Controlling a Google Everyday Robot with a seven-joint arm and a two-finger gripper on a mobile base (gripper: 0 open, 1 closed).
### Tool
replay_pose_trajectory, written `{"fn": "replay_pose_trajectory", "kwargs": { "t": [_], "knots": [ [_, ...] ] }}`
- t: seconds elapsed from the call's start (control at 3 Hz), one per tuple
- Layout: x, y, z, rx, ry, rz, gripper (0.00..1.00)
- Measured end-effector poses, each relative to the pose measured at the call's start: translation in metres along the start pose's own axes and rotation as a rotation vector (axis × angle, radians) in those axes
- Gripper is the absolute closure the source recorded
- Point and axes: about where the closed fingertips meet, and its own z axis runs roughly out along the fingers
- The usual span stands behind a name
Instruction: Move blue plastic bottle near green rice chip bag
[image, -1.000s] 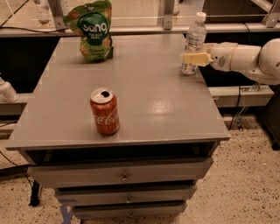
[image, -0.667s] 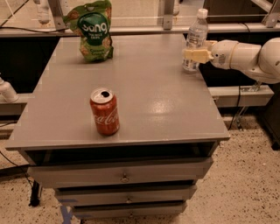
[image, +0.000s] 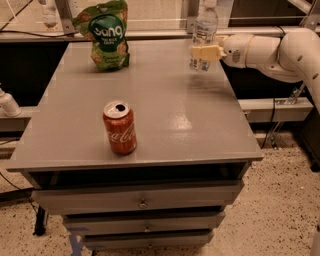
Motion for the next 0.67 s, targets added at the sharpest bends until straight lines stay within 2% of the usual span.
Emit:
{"fn": "replay_pose_trajectory", "kwargs": {
  "t": [0.33, 0.67],
  "knots": [
    [-0.011, 0.027, 0.041, -0.037, 0.006, -0.002, 1.00],
    [-0.016, 0.038, 0.085, -0.052, -0.002, -0.005, 1.00]
  ]
}}
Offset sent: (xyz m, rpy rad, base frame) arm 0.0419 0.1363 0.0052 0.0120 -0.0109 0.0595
